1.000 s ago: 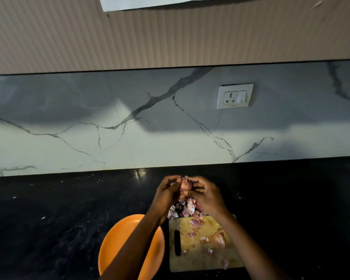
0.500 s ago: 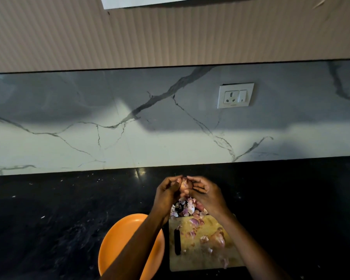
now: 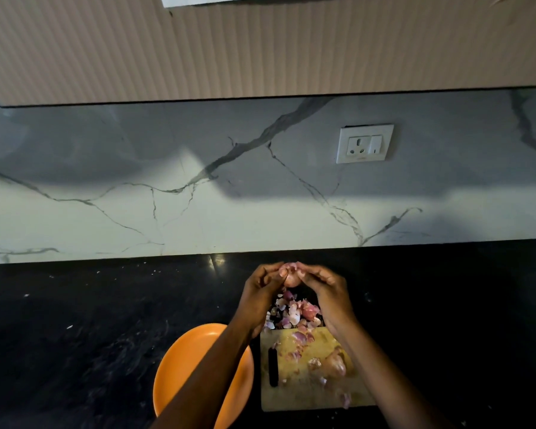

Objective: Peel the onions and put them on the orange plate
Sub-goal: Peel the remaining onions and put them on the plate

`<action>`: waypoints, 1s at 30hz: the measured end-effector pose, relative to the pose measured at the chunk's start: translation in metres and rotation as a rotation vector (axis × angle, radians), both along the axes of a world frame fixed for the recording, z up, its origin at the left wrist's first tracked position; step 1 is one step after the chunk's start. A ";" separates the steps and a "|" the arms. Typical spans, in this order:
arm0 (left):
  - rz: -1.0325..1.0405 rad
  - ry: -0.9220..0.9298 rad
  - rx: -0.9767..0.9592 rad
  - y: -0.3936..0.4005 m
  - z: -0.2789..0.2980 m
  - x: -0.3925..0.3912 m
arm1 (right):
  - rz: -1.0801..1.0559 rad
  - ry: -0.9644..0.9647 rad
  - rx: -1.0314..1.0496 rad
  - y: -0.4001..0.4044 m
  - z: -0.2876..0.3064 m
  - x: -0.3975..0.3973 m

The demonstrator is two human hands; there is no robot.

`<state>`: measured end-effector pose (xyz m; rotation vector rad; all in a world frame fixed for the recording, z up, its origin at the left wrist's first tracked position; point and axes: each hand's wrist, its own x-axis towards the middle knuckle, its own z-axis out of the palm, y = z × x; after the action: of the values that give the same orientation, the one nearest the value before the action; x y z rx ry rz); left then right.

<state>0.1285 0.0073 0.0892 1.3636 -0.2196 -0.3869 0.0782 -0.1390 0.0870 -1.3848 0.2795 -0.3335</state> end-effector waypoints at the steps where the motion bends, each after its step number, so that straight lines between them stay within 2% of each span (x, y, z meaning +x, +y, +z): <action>1: 0.007 0.006 -0.011 0.000 -0.001 -0.001 | 0.003 0.004 -0.031 0.000 0.001 0.001; 4: 0.023 0.016 -0.027 0.001 -0.005 -0.004 | 0.044 -0.005 -0.129 -0.001 0.006 0.004; 8: 0.052 0.039 -0.024 -0.001 -0.008 -0.004 | -0.056 0.001 -0.161 -0.006 0.002 0.010; 13: 0.071 0.086 -0.047 0.007 -0.012 0.000 | -0.006 0.241 -0.520 -0.028 -0.017 0.011; 15: 0.062 0.080 -0.041 0.009 -0.014 0.000 | 0.056 0.260 -0.500 -0.031 -0.017 0.006; 19: 0.030 0.061 0.023 0.005 -0.016 0.000 | 0.261 0.156 -0.387 -0.018 -0.013 0.002; 25: 0.058 0.063 0.106 0.000 -0.016 -0.002 | 0.185 0.086 -0.383 -0.008 -0.017 0.002; 30: 0.081 0.162 0.052 0.002 -0.018 0.004 | 0.131 0.120 -0.375 -0.009 -0.018 0.000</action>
<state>0.1321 0.0092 0.0713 1.3802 -0.0201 -0.4351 0.0785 -0.1478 0.0687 -1.7874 0.2303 -0.2003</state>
